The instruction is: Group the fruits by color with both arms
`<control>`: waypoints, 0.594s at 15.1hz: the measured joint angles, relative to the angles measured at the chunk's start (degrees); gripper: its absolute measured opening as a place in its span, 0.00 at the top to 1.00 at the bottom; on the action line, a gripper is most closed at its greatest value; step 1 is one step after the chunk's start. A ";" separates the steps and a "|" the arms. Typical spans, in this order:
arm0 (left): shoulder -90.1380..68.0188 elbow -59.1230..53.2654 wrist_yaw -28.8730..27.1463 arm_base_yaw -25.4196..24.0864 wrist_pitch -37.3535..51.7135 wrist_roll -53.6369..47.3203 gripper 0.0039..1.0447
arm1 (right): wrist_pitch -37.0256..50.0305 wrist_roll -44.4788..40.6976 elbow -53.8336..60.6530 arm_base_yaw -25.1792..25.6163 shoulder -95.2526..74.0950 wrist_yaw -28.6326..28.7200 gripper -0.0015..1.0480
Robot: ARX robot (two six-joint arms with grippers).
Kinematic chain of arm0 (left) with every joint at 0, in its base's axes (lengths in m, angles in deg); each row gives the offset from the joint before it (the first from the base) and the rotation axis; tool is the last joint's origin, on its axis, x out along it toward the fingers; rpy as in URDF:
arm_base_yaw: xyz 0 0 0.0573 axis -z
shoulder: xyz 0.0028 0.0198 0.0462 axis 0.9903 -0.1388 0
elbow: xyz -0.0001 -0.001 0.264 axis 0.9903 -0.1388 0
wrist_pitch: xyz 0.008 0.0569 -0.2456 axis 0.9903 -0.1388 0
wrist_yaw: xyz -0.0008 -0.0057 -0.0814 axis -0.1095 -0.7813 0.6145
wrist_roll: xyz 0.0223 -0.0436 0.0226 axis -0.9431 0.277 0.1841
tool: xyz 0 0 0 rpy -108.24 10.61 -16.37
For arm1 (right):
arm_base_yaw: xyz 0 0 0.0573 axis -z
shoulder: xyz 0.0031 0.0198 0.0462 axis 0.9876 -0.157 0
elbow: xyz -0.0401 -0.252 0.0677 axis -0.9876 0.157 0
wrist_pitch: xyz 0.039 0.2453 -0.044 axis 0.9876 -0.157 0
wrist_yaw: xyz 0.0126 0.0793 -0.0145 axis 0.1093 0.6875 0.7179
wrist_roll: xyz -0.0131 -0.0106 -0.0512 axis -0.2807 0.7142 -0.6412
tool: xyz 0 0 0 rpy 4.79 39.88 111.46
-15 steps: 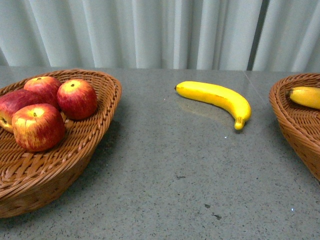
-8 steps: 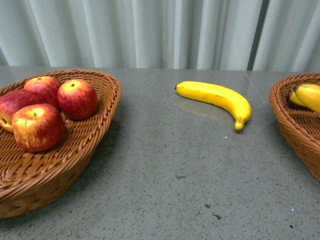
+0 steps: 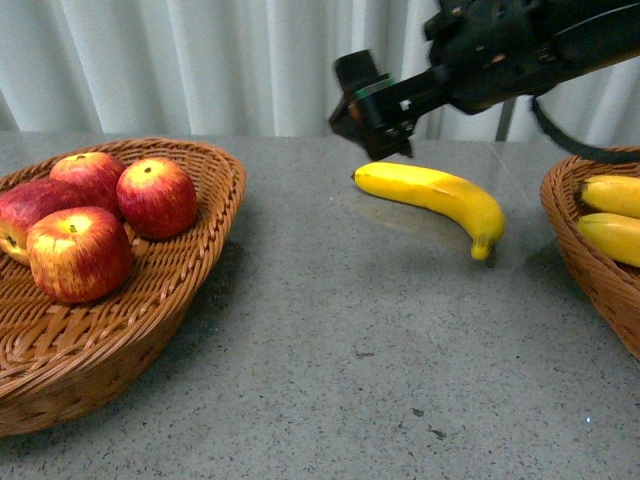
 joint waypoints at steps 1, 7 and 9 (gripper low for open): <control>0.00 0.00 -0.02 0.00 0.00 0.00 0.06 | -1.86 0.26 -4.13 -0.96 -3.80 -0.02 0.06; 0.00 0.00 0.00 0.00 0.00 0.00 0.06 | -16.41 -5.22 -24.79 2.23 -18.43 -9.99 0.06; 0.00 0.00 0.00 0.00 0.00 0.00 0.06 | -21.07 -7.52 -28.81 2.47 -20.02 -11.78 0.06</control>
